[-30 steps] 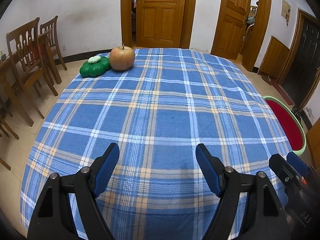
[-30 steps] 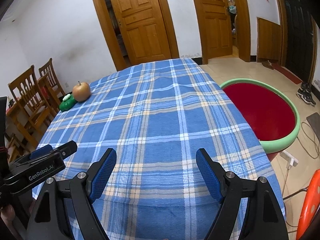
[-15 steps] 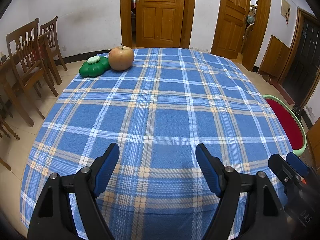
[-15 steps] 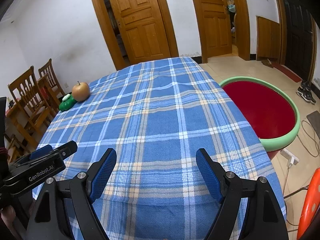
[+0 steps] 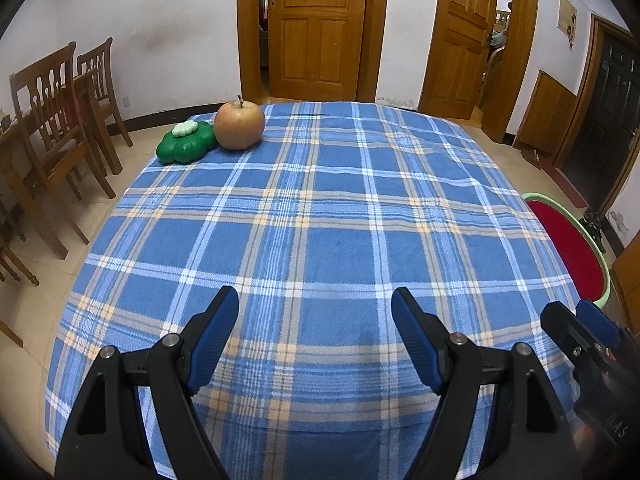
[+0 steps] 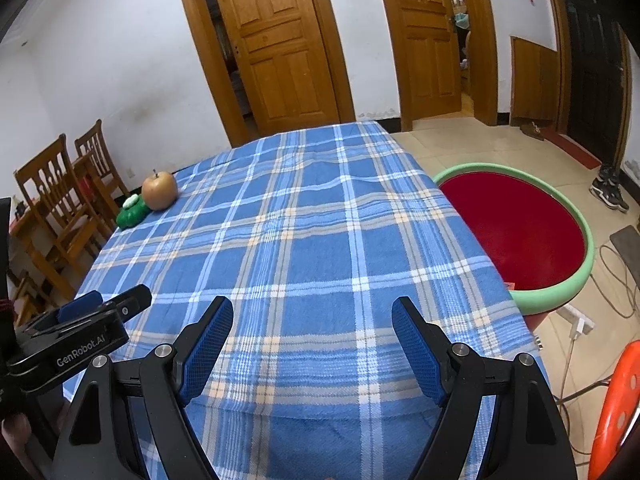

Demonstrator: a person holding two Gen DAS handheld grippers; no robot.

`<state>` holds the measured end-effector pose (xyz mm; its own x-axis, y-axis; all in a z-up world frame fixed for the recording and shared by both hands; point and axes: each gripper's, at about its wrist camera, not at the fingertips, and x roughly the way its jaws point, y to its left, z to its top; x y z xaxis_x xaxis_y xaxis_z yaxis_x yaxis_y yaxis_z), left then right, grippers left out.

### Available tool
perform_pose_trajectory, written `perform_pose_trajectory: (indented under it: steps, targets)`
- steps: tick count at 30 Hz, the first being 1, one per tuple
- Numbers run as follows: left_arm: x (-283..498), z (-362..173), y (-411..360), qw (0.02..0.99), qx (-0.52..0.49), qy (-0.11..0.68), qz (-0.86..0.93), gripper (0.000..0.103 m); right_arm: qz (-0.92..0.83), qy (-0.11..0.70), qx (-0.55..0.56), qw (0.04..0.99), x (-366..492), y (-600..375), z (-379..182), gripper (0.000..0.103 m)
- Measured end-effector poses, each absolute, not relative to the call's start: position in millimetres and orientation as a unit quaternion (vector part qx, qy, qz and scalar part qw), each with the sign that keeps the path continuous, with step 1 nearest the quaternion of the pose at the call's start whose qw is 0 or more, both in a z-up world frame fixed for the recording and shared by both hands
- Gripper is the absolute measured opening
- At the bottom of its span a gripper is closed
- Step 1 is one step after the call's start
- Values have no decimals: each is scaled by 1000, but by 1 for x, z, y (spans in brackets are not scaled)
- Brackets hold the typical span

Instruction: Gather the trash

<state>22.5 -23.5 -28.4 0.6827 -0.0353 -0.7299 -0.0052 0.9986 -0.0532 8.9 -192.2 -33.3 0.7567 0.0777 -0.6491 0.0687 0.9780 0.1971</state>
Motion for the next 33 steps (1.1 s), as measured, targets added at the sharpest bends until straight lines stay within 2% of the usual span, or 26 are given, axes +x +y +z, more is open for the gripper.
perform_pose_trajectory:
  steps: [33]
  targets:
    - [20, -23, -23, 917, -28, 399, -4, 78, 8, 347, 101, 932, 11, -192, -27, 82]
